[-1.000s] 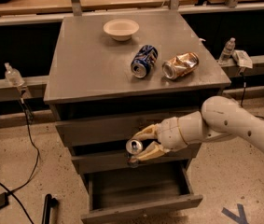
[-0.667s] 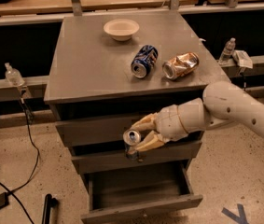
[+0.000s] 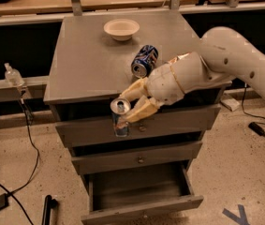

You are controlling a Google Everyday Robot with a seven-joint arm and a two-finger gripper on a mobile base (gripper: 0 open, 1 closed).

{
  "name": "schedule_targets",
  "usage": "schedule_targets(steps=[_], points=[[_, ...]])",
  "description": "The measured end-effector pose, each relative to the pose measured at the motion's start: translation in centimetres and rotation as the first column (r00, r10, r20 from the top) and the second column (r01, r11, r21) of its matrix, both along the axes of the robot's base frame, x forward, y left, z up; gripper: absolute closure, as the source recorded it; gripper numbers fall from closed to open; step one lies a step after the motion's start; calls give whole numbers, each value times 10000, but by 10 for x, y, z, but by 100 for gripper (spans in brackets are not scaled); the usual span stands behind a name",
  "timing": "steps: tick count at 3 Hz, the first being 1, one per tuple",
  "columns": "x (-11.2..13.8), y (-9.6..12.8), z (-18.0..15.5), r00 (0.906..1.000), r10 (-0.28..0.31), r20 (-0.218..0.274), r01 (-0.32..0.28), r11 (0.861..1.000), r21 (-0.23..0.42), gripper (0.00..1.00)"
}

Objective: Pick redbull can from bottom drawer and place on counter

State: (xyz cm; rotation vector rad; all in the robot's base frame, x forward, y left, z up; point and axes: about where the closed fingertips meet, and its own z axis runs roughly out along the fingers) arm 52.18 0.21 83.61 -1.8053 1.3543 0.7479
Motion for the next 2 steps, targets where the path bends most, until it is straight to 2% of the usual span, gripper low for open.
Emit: schedule_targets(steps=[1, 2], points=[[6, 12, 26, 9992, 388, -89, -386, 9991, 167, 100], [23, 23, 51, 9989, 454, -123, -450, 9985, 308, 100]])
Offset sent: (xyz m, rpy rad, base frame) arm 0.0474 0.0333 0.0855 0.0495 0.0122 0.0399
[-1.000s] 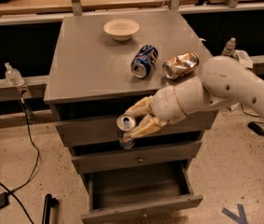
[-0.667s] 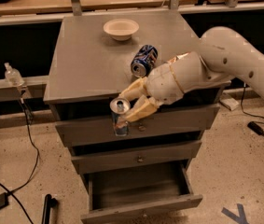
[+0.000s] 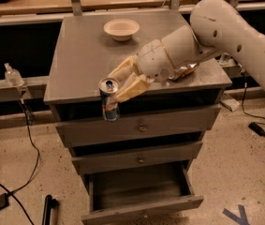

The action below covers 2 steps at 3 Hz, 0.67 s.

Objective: Pick redbull can from bottom drawer and place on counter

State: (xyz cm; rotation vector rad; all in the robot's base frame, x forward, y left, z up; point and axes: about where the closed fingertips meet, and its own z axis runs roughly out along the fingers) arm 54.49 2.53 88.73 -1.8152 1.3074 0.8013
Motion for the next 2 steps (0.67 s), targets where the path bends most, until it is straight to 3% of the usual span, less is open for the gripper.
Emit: schedule_targets(steps=[2], points=[[45, 21, 39, 9994, -326, -137, 323, 9992, -227, 100]])
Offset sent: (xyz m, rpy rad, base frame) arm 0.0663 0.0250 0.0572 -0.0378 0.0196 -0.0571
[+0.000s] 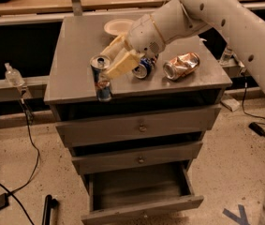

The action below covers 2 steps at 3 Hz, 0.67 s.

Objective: Pick redbull can from bottom drawer and place on counter

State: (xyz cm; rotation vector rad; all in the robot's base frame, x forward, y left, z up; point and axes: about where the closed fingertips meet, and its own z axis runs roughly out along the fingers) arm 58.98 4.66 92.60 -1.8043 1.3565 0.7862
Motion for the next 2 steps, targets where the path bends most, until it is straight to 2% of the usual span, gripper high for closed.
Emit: schedule_targets(steps=[1, 2], points=[[23, -1, 6, 9986, -179, -494, 187, 9997, 150, 100], [39, -5, 7, 9961, -585, -654, 604, 9978, 275, 100]])
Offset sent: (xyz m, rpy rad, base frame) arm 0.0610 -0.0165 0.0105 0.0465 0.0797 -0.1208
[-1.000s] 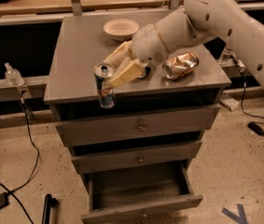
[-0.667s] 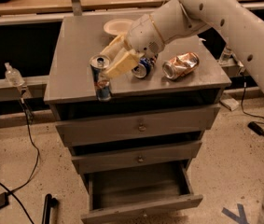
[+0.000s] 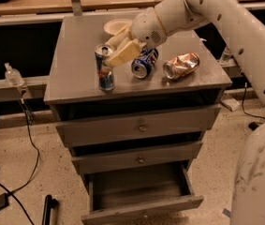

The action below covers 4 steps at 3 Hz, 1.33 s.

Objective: Pick redbull can from bottom drawer and place on counter

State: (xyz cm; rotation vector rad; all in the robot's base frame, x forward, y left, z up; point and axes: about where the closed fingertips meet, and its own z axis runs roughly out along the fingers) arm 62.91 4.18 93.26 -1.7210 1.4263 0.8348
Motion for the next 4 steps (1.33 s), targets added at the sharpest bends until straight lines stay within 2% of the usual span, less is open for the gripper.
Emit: schedule_targets(steps=[1, 2, 4], points=[[15, 1, -4, 9990, -414, -151, 412, 9991, -139, 84], [25, 2, -9, 9965, -774, -312, 761, 9963, -399, 52], [24, 7, -12, 9972, -672, -342, 659, 9971, -375, 7]])
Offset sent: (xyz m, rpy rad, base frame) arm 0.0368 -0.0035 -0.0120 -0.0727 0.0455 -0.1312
